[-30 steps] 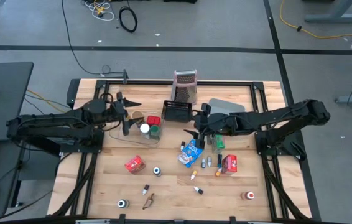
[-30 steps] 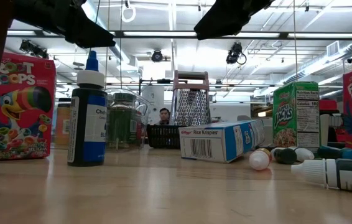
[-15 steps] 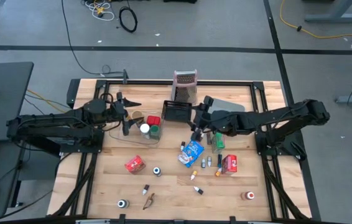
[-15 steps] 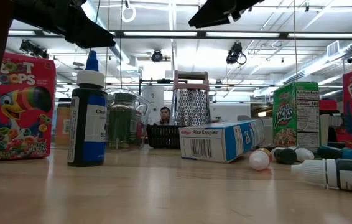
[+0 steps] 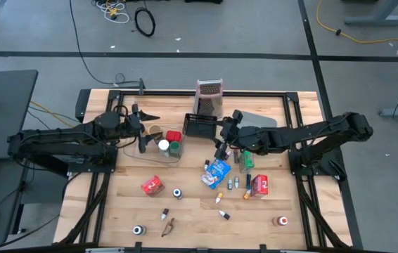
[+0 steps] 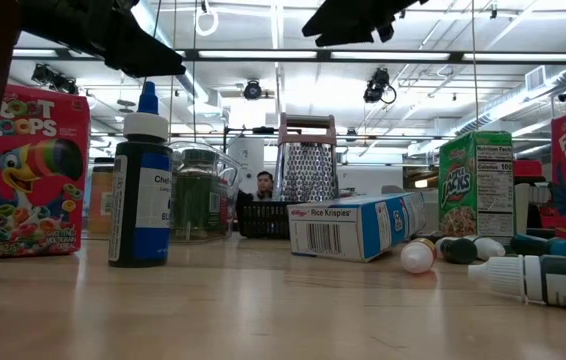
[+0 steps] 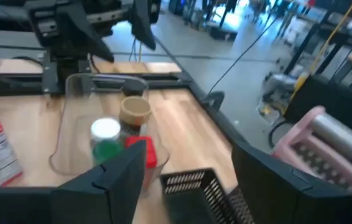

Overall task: Pick & Place Kitchen Items
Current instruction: Put the green cereal box into the gray bin

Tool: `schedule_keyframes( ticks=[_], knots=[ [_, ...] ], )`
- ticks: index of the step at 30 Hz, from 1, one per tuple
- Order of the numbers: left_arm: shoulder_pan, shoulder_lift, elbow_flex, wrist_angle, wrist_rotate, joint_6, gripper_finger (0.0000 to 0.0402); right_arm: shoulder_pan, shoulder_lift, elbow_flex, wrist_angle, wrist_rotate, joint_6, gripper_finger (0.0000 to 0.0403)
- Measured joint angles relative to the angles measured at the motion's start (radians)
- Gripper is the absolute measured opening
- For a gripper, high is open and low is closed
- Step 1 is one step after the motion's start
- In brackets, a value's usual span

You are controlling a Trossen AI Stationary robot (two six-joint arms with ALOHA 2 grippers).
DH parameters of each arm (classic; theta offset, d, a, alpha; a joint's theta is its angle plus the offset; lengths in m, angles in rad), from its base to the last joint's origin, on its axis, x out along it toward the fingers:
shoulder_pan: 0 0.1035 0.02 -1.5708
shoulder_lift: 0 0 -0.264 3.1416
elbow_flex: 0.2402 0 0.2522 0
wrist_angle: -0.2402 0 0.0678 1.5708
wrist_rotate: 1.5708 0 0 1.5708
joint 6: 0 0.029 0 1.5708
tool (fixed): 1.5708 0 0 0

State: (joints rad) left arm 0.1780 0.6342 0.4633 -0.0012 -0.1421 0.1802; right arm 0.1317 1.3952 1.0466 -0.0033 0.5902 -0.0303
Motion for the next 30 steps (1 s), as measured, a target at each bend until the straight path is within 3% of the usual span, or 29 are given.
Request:
schedule_keyframes(
  ticks=[8, 11, 14, 18, 23, 30],
  knots=[
    [0.0, 0.0, 0.0, 0.0, 0.0, 0.0, 0.0293, 0.02, -0.035, 0.006, -0.143, -0.005, 0.162, 0.0298],
    [0.0, 0.0, 0.0, 0.003, 0.0, 0.0, 0.0293, 0.025, -0.063, 0.057, -0.352, 0.002, 0.225, 0.0305],
    [0.0, 0.0, 0.0, 0.009, 0.0, 0.0, 0.0292, 0.02, -0.087, 0.124, -0.607, 0.023, 0.418, 0.0304],
    [0.0, 0.0, 0.0, 0.017, 0.0, 0.0, 0.0291, -0.002, -0.091, 0.183, -0.847, -0.124, 0.703, 0.03],
    [0.0, 0.0, 0.0, 0.017, -0.001, 0.0, 0.0291, -0.031, -0.09, 0.167, -0.991, -0.314, 0.89, 0.0298],
    [0.0, 0.0, 0.0, 0.017, 0.0, 0.0, 0.0291, -0.032, -0.09, 0.155, -1.169, -0.337, 1.028, 0.0297]
  ],
)
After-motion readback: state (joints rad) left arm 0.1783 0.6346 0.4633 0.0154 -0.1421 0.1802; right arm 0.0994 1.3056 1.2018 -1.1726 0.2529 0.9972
